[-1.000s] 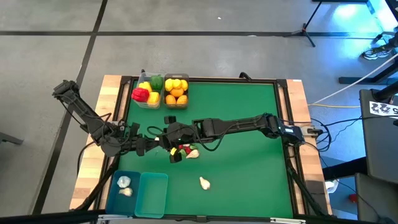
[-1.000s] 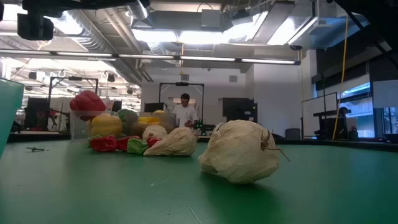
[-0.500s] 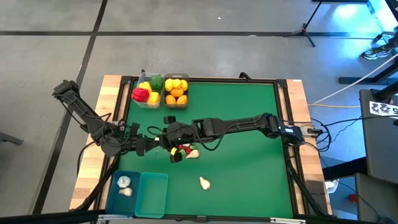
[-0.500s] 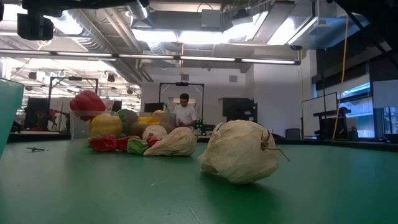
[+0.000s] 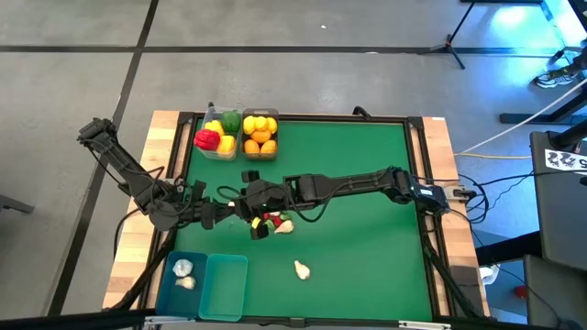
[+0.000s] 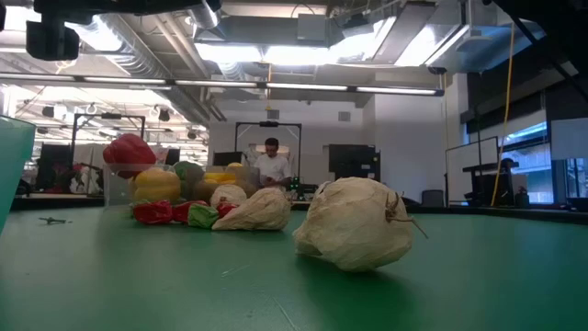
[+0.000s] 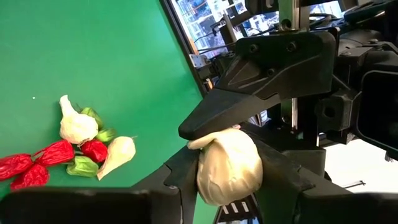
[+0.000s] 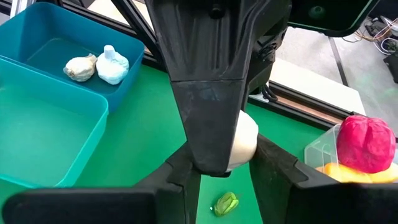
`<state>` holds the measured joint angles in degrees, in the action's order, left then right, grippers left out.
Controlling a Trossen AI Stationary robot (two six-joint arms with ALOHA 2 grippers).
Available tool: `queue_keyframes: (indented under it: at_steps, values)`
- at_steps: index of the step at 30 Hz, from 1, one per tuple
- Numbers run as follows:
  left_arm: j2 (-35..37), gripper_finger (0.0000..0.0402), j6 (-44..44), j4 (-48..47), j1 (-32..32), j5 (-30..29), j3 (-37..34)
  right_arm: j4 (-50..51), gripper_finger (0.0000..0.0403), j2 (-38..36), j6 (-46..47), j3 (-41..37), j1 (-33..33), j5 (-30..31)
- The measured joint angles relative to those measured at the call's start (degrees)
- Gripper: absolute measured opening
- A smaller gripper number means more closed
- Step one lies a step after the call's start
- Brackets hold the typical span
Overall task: Sort produce into baskets
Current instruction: Put the white garlic into the blue bin
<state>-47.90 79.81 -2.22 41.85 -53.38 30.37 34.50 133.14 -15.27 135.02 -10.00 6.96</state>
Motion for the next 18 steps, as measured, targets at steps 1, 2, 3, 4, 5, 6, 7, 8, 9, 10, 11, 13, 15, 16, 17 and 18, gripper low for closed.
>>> queue_keyframes:
  at_steps: [1, 2, 3, 4, 5, 6, 7, 8, 9, 10, 11, 13, 15, 16, 17, 18]
  values:
    - [0.0, 0.0122, 0.1, -0.1, 0.0, 0.0, 0.0, 0.0, 0.0113, 0.0, 0.0, 0.0, 0.0, 0.0]
    - [0.0, 0.0122, 0.1, -0.1, 0.0, 0.0, 0.0, 0.0, 0.0113, 0.0, 0.0, 0.0, 0.0, 0.1]
    - [0.0, 0.0124, 0.1, -0.1, 0.0, 0.0, 0.0, 0.0, 0.0113, 0.1, 0.0, 0.0, 0.0, 0.3]
    - [0.0, 0.0126, 0.1, -0.1, 0.0, -0.1, 0.0, 0.0, 0.0113, 0.1, 0.0, 0.0, 0.0, 0.5]
    - [0.0, 0.0128, 0.2, -0.1, 0.0, -0.1, 0.0, 0.1, 0.0113, 0.1, 0.0, 0.0, 0.0, 0.6]
    - [0.0, 0.0129, 0.3, -0.1, 0.0, -0.1, 0.0, 0.1, 0.0115, 0.1, 0.0, 0.0, 0.0, 0.6]
    - [0.0, 0.0131, 0.3, -0.1, 0.0, -0.1, 0.0, 0.0, 0.0119, 0.1, -0.1, 0.0, 0.0, 0.4]
    - [0.0, 0.0132, 0.4, -0.1, 0.0, 0.0, 0.0, 0.0, 0.0126, 0.1, -0.2, 0.0, 0.0, 0.2]
    - [0.0, 0.0132, 0.4, -0.1, 0.0, 0.0, 0.0, 0.0, 0.0137, 0.1, -0.2, 0.0, 0.0, 0.1]
    - [0.0, 0.0132, 0.4, -0.1, 0.0, 0.0, 0.0, -0.1, 0.0149, 0.1, -0.2, 0.0, 0.0, 0.1]
    - [0.0, 0.0133, 0.4, -0.1, -0.1, -0.1, 0.0, 0.0, 0.0164, 0.1, -0.2, 0.0, 0.0, 0.1]
    - [0.0, 0.0133, 0.4, -0.1, -0.1, -0.1, 0.0, 0.2, 0.0198, 0.2, -0.2, 0.0, 0.0, -0.1]
    - [0.0, 0.0133, 0.0, -0.1, -0.1, -0.3, 0.0, 0.9, 0.0232, 0.2, -0.2, 0.0, -0.1, 0.0]
    - [0.0, 0.0133, -0.2, -0.1, -0.1, -0.5, 0.0, 1.4, 0.0248, 0.2, -0.2, 0.0, -0.1, 0.1]
    - [0.0, 0.0133, -0.3, -0.1, -0.1, -0.6, 0.0, 2.1, 0.0263, 0.2, -0.2, -0.1, -0.1, 0.3]
    - [0.0, 0.0134, -0.3, -0.1, -0.1, -0.6, 0.1, 2.8, 0.0276, 0.2, -0.2, -0.1, -0.2, 0.5]
